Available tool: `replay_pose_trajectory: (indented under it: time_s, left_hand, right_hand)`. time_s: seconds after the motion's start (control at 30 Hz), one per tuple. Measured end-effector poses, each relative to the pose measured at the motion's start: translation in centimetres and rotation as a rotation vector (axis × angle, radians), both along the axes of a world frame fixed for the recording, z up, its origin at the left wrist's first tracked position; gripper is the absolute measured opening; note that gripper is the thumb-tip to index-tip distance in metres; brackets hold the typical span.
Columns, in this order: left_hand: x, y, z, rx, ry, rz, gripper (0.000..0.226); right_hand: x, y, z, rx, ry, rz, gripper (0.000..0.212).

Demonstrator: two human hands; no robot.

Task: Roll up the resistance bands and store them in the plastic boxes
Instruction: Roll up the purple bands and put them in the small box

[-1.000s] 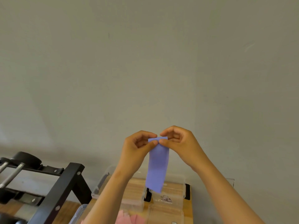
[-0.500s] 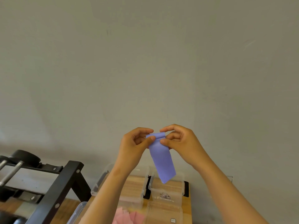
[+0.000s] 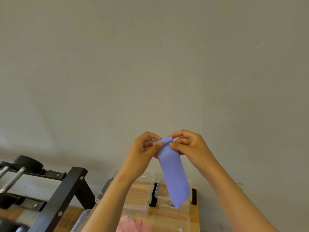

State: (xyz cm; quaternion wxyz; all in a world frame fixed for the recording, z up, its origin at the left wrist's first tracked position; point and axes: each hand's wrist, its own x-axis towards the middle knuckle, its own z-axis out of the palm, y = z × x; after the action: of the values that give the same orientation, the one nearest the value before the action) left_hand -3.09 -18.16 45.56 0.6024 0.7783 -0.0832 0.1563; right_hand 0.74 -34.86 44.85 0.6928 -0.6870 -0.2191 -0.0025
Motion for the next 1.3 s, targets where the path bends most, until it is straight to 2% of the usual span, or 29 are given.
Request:
replay_pose_trajectory:
  time_s: [0.23,0.4,0.53,0.6,0.7,0.87,1.13,1.23,1.3]
  left_hand:
    - [0.3,0.3,-0.4,0.163,-0.095,0.124,0.008]
    - [0.5,0.2,-0.5,0.195,-0.145,0.163,0.012]
    - [0.7,0.1,-0.3,0.122,-0.119,0.105,0.015]
    - [0.7,0.1,-0.3,-0.045,-0.057,0.01,0.004]
    - [0.7,0.3,-0.3,-0.217,0.047,-0.074,0.018]
    - [1.4,0.8,-0.6,-0.192,0.064,-0.015,0.003]
    - [2.1,1.2,-1.0,-0.179,0.045,0.028,0.01]
    - [2.0,0.8,-1.0,-0.252,0.073,-0.053,0.01]
    - [2.2,0.7,-1.1,-0.235,0.087,-0.082,0.014]
  right_hand:
    - [0.2,0.5,-0.3,-0.004,0.006,0.035,0.017]
    - [0.3,0.6,-0.3,0.05,0.041,0.067,0.016]
    - [0.6,0.7,-0.3,0.11,0.058,0.036,0.008]
    - [0.9,0.6,-0.2,0.122,0.049,0.026,0.009]
    - [1.3,0.5,0.0,0.111,0.016,0.013,0.016]
    - [1.4,0.8,-0.2,0.033,-0.037,-0.018,0.024]
    - [2.2,1.5,-0.7,0.024,-0.02,-0.044,0.01]
    - [2.2,1.5,-0.8,0.025,-0.06,-0.053,0.014]
    - [2.1,1.4,-0.8,0.015,-0.08,-0.044,0.017]
